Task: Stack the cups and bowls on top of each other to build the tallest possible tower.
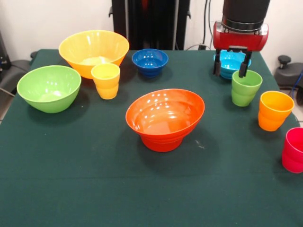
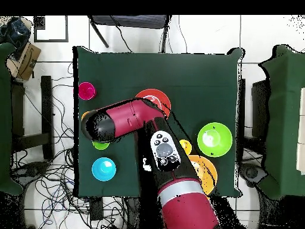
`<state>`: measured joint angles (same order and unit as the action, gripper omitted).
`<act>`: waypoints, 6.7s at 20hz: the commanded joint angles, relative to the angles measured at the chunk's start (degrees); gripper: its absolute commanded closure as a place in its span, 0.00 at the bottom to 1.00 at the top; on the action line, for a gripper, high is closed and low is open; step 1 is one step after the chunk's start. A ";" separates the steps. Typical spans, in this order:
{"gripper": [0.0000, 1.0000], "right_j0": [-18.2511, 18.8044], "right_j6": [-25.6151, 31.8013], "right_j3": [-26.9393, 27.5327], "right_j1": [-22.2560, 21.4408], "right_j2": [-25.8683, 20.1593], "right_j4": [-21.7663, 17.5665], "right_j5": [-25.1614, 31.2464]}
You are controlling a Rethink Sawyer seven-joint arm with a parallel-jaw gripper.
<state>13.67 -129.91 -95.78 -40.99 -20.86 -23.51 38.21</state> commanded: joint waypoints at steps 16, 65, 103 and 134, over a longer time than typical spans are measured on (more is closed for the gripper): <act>0.00 2.86 -0.18 -7.89 -4.53 5.54 -1.60 -5.24; 0.00 16.14 7.73 -16.66 -13.00 -1.03 0.67 -1.27; 0.00 22.22 16.38 -2.17 0.32 -5.04 -17.75 -2.92; 0.00 24.72 16.07 -3.42 -0.15 -7.69 -20.27 0.36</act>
<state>37.77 -128.96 -97.44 -38.49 -25.66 -40.78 35.99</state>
